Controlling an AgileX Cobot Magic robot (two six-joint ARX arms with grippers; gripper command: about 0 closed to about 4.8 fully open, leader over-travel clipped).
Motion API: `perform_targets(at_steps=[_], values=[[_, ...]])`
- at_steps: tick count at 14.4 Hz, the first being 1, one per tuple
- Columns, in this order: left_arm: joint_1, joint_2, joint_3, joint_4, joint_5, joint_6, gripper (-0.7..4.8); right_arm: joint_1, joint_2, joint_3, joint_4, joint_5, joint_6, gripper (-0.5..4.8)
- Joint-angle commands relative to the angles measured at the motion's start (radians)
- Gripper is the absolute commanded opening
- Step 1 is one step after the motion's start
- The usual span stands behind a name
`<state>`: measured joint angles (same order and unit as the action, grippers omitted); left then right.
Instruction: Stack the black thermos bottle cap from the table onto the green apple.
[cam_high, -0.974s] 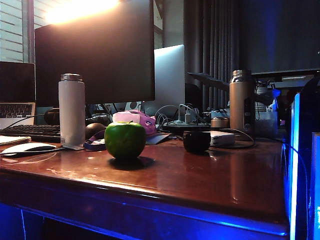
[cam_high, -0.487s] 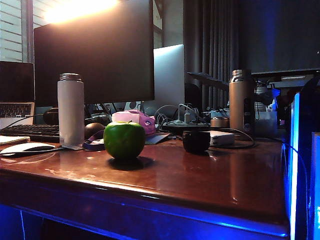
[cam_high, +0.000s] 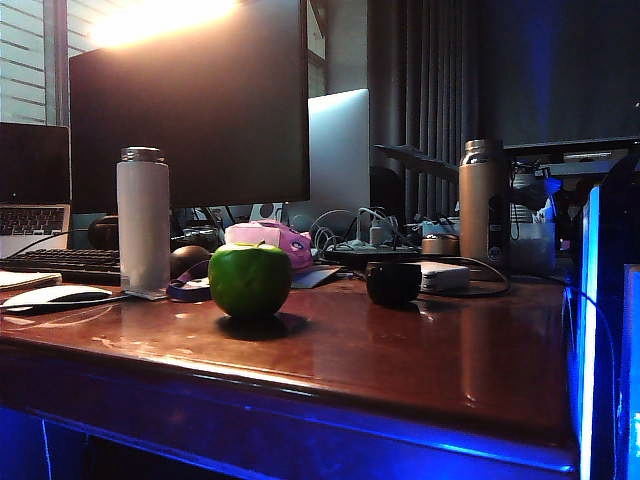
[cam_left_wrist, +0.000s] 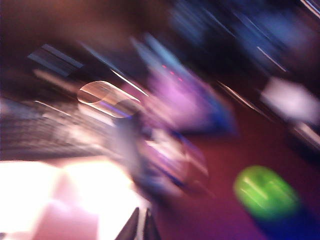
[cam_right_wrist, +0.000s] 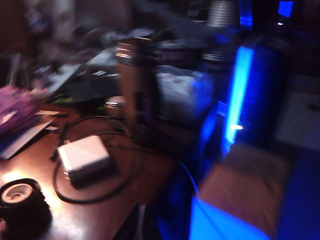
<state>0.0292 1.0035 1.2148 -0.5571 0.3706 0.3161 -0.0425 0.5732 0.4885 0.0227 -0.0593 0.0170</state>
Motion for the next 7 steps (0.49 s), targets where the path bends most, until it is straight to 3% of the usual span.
perform_targets(at_steps=[1,3,7], values=[[-0.026,0.143,0.117,-0.222,0.078,0.110,-0.04,0.001,0.241,0.106,0.126,-0.141,-0.052,-0.01],[-0.069,0.191,0.126,-0.277,0.080,0.151,-0.04,0.002,0.427,0.127,0.278,-0.240,-0.051,-0.01],[-0.126,0.193,0.127,-0.230,0.080,0.131,-0.04,0.095,0.720,0.127,0.479,-0.258,-0.051,-0.01]])
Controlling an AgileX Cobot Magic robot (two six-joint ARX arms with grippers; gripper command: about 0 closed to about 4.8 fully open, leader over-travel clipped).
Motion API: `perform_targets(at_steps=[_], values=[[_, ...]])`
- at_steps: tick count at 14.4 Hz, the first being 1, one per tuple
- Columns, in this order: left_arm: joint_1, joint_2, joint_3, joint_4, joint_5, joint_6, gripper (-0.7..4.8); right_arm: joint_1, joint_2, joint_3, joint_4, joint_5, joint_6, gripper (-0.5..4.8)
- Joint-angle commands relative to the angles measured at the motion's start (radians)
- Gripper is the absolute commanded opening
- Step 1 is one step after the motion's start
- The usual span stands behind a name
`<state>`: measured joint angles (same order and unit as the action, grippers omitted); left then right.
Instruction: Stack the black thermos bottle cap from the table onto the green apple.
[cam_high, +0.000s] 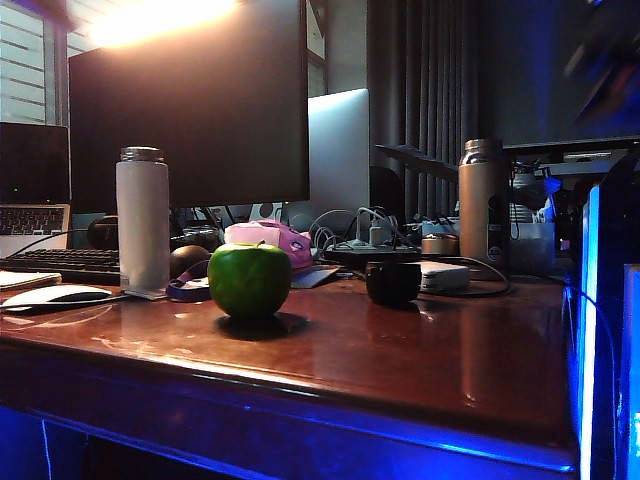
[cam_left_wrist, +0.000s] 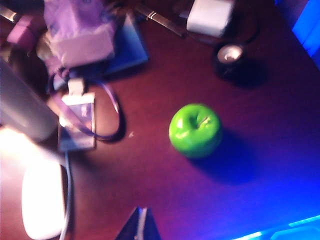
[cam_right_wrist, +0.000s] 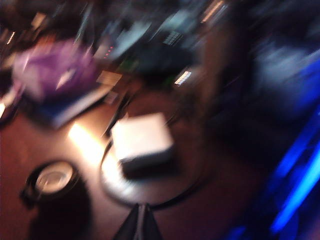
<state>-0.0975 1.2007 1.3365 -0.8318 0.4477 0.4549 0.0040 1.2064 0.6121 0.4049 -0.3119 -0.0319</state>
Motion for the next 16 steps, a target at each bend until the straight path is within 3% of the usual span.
perform_targets(at_steps=[1,6,7,9,16], values=[[0.002,-0.005,0.005,0.053,0.002,-0.011,-0.04,0.073,0.122,0.004,0.124,-0.006,-0.002,-0.01],[0.002,-0.005,0.005,0.087,0.003,-0.017,-0.04,0.148,0.186,0.004,0.276,-0.012,0.027,0.01],[0.002,-0.005,0.005,0.109,0.002,-0.050,-0.04,0.161,0.219,0.004,0.302,-0.031,0.019,0.65],[0.002,-0.005,0.005,0.130,0.002,-0.070,-0.04,0.193,0.315,0.004,0.372,-0.032,0.018,4.79],[0.002,-0.005,0.005,0.141,0.002,-0.070,-0.04,0.252,0.553,0.121,0.377,-0.072,-0.067,4.79]])
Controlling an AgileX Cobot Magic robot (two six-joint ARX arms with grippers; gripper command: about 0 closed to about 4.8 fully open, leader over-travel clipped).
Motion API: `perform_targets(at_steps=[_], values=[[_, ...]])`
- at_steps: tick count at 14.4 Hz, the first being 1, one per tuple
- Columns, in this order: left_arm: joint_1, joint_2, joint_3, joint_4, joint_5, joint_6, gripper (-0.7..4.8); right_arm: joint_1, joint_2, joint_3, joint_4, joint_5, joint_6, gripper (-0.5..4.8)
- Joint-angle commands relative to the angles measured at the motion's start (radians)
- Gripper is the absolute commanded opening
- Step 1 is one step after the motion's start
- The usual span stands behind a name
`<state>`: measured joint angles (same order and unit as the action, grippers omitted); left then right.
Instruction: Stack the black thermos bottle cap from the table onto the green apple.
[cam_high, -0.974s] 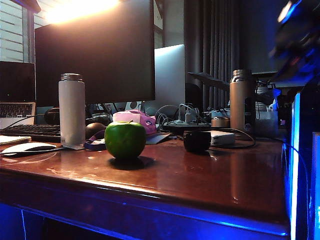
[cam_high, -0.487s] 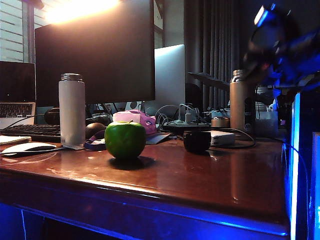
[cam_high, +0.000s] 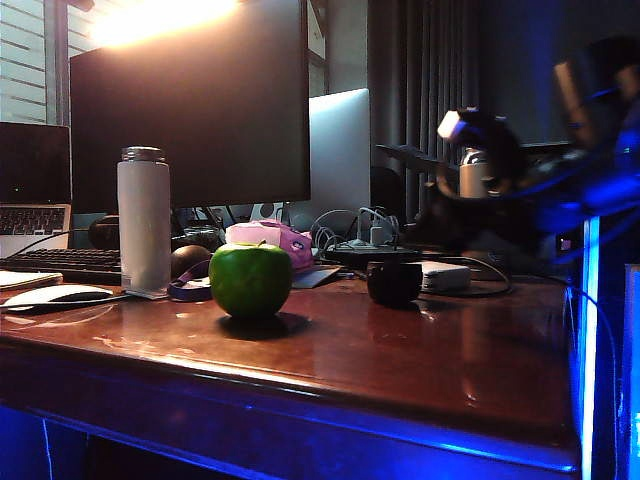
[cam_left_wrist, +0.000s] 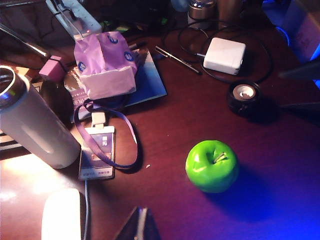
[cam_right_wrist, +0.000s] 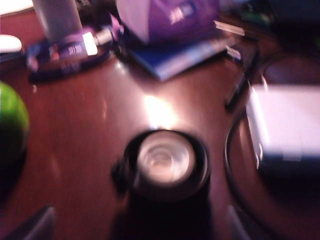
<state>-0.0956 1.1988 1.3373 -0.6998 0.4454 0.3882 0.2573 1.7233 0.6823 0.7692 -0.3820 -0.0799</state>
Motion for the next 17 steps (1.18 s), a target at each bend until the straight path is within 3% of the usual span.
perform_targets(at_steps=[1,7,17], values=[[0.000,-0.003,0.005,0.009,0.005,-0.003,-0.04,-0.001,0.063,0.089,-0.012,-0.002,-0.051,4.79],[0.000,-0.003,0.005,0.028,0.005,-0.003,-0.04,-0.001,0.169,0.269,-0.207,-0.066,-0.100,4.79],[0.000,-0.003,0.005,0.061,0.005,-0.003,-0.04,0.022,0.211,0.325,-0.262,-0.158,-0.152,4.79]])
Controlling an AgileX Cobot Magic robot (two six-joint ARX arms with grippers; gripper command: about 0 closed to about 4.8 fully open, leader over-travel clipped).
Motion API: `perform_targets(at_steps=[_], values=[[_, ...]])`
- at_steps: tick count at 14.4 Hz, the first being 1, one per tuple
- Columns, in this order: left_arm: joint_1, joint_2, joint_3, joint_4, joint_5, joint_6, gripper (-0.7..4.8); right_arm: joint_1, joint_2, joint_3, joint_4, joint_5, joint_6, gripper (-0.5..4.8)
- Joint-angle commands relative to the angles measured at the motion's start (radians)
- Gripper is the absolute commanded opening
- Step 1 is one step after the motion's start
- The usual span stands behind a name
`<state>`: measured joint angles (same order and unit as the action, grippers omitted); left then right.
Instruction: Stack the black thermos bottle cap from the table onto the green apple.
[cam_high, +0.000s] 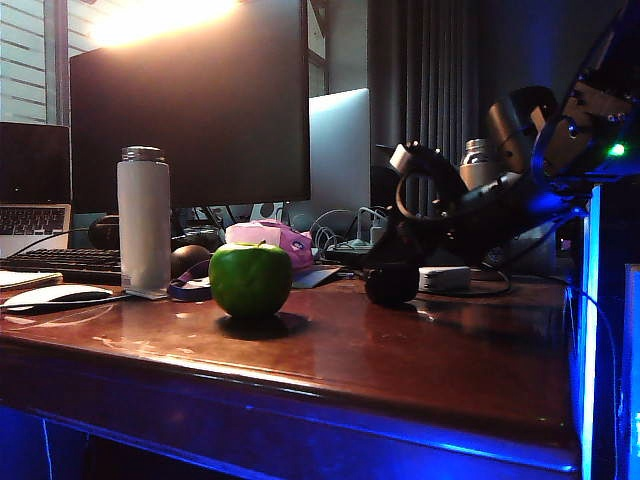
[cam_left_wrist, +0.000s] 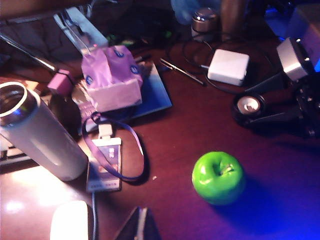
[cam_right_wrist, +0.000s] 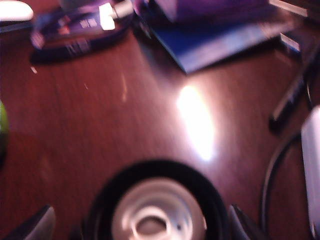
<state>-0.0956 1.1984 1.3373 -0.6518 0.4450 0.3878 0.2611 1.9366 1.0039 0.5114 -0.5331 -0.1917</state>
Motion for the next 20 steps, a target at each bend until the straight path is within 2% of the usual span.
perform_targets(at_steps=[1,3,6,17,19,20], values=[[0.000,-0.003,0.005,0.013,0.005,-0.002,-0.04,0.034,-0.003,0.004,-0.026,0.002,-0.082,4.79],[0.000,-0.003,0.005,0.014,0.005,-0.002,-0.04,0.059,-0.002,0.004,-0.065,0.051,-0.145,4.79],[0.000,-0.003,0.005,0.014,0.005,-0.003,-0.04,0.063,-0.002,0.004,-0.067,0.101,-0.155,4.79],[0.000,-0.003,0.005,0.014,0.006,-0.003,-0.04,0.090,0.000,0.004,-0.057,0.154,-0.176,4.79],[0.000,-0.003,0.005,0.014,0.006,-0.003,-0.04,0.090,0.000,0.004,-0.042,0.158,-0.177,3.94],[0.000,-0.003,0.005,0.014,0.006,-0.003,-0.04,0.090,0.000,0.004,-0.027,0.158,-0.177,3.91]])
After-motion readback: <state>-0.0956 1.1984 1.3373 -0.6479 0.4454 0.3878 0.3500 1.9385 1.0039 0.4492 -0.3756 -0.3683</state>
